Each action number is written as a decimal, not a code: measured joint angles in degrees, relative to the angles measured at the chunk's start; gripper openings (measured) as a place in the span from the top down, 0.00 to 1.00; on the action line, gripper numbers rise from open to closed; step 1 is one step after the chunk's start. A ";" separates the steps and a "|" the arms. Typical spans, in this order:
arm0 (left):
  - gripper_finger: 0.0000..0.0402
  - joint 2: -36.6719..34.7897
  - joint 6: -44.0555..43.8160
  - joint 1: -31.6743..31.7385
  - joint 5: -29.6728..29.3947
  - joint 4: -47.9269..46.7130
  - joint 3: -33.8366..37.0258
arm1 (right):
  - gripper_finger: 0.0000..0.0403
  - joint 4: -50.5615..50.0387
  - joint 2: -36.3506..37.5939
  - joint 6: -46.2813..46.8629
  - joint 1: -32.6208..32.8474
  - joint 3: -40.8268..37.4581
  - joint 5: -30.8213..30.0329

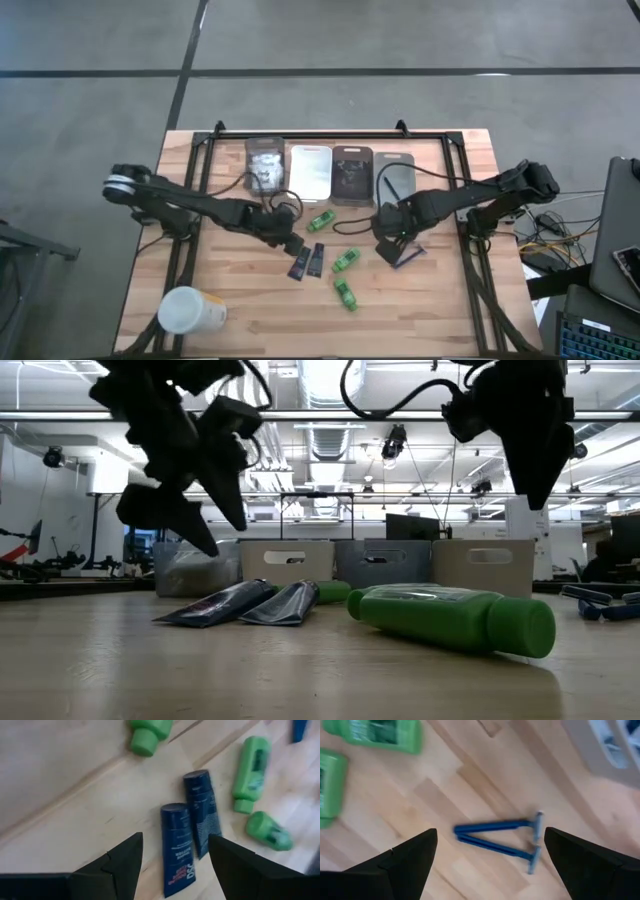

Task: Pick & Place Travel size toiletries
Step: Put the left shave cream into the white bin

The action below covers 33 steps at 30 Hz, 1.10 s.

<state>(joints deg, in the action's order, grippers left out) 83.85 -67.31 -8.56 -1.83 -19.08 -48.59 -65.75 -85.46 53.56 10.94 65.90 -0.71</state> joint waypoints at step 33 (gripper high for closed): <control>0.43 21.02 0.05 -0.96 0.22 -12.45 -17.05 | 0.10 7.89 28.07 10.38 -1.58 -22.01 -3.86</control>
<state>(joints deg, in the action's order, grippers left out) 104.86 -67.26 -9.52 -1.60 -31.53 -65.65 -57.85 -57.39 63.94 9.35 43.89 -4.56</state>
